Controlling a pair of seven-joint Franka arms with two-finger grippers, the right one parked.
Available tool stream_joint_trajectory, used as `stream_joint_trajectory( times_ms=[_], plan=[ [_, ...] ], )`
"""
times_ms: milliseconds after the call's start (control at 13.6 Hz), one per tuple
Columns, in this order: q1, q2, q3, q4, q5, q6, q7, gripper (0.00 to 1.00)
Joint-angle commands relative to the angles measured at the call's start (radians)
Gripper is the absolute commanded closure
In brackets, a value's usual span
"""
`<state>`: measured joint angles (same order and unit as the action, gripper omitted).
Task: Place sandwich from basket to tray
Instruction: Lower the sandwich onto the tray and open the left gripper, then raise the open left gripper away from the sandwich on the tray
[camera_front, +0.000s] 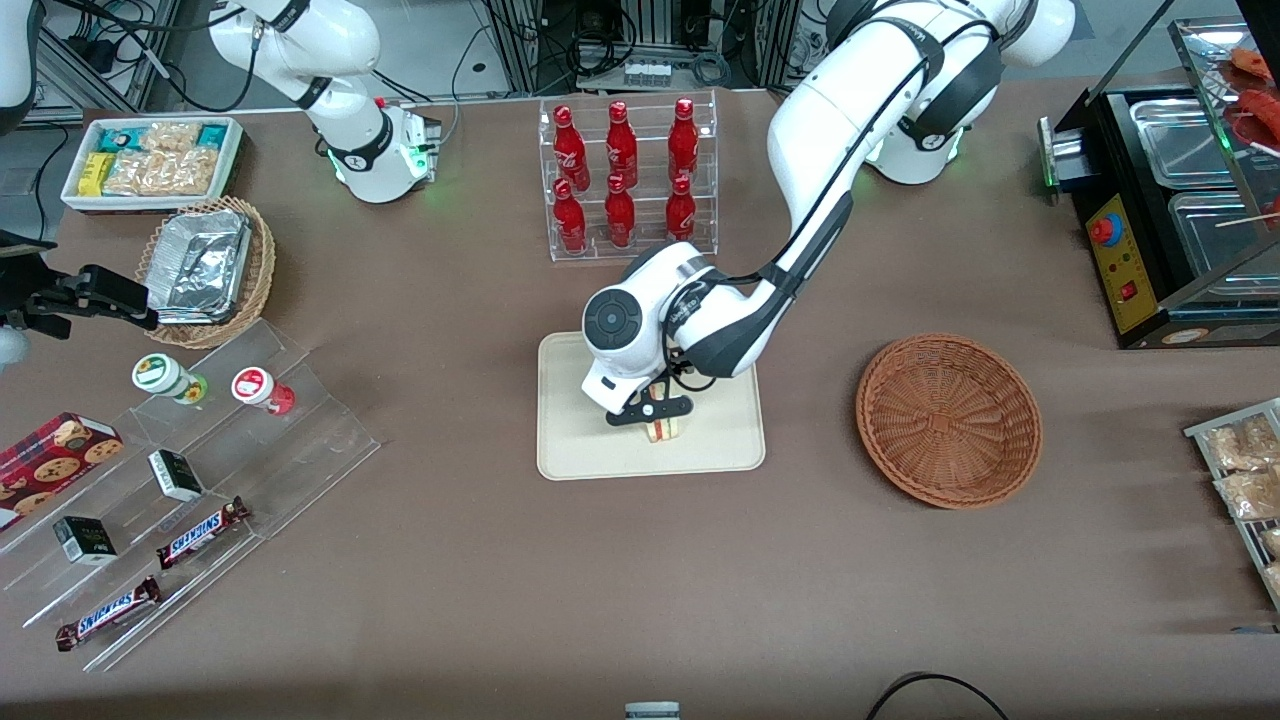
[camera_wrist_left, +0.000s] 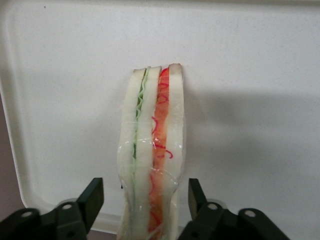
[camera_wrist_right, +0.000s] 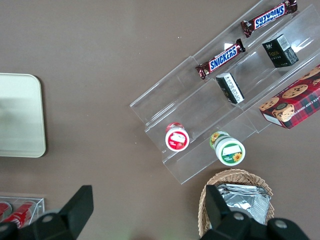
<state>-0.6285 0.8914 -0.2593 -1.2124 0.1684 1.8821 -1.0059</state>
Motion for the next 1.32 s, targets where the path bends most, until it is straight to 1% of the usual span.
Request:
stream_joint_trajectory(
  times_ms=[0,147,440,660,807,953,1100,1247],
  plan=[
    [-0.016,0.012,0.009,0.044,0.019,-0.018,-0.017,0.00],
    [-0.010,-0.005,0.009,0.044,0.016,-0.024,-0.017,0.00],
    [0.000,-0.066,0.008,0.044,0.007,-0.090,-0.008,0.00],
    [0.035,-0.123,0.000,0.042,-0.004,-0.147,0.015,0.00],
    [0.050,-0.169,0.002,0.042,-0.064,-0.188,0.044,0.00],
    [0.087,-0.224,0.000,0.042,-0.099,-0.240,0.101,0.00],
    [0.113,-0.265,0.003,0.040,-0.104,-0.283,0.212,0.00],
    [0.163,-0.298,0.005,0.030,-0.095,-0.305,0.358,0.00]
  ],
)
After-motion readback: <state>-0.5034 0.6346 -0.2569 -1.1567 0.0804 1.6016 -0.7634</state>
